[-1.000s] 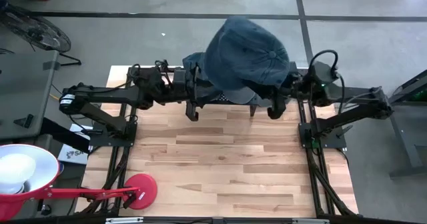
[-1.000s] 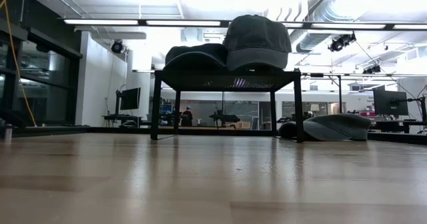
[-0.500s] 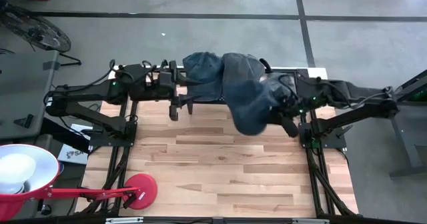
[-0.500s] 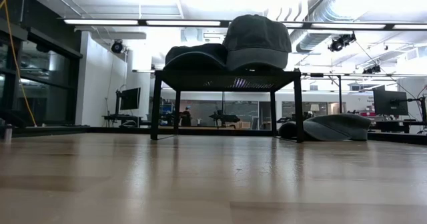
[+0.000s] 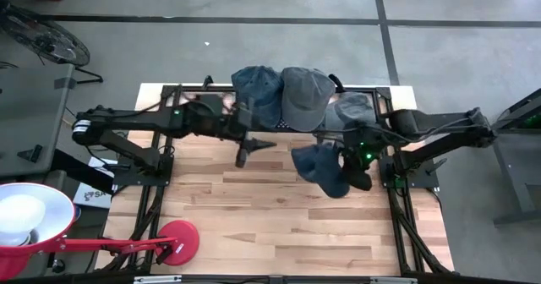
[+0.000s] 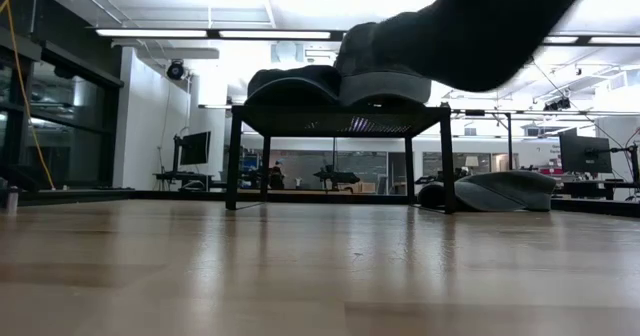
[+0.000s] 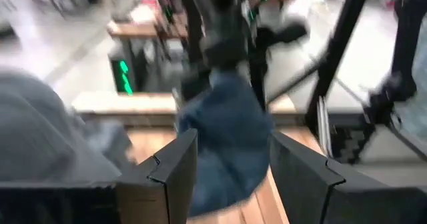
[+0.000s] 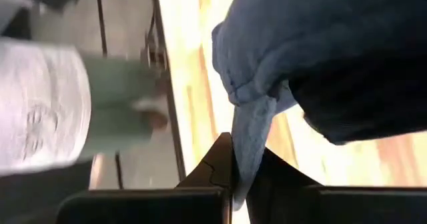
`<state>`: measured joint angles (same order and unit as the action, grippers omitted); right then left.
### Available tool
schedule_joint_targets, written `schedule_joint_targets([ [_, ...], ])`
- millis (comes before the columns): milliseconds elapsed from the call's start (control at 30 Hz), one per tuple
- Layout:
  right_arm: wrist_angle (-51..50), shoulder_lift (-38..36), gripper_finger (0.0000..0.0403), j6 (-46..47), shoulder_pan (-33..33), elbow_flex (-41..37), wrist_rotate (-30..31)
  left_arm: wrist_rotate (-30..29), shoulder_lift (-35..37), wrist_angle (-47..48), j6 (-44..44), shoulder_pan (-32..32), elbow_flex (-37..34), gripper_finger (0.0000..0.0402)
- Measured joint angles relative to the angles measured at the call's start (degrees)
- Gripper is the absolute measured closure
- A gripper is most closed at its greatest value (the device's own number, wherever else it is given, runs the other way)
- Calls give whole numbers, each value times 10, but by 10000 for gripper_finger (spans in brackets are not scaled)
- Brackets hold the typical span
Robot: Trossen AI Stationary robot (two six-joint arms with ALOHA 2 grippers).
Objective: Pick & Place hat
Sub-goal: Stack the blue cap on top of the stacked blue caps on the shelf
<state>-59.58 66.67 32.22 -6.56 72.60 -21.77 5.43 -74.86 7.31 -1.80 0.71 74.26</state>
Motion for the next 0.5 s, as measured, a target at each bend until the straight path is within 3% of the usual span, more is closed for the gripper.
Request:
schedule_joint_targets([
  [267, -112, 58, 399, -46, -57, 0, -126, 48, -52, 17, -36, 0, 0, 222],
  [500, -253, 111, 399, -79, -117, 0, -120, 43, -61, 22, -47, 0, -1, 222],
])
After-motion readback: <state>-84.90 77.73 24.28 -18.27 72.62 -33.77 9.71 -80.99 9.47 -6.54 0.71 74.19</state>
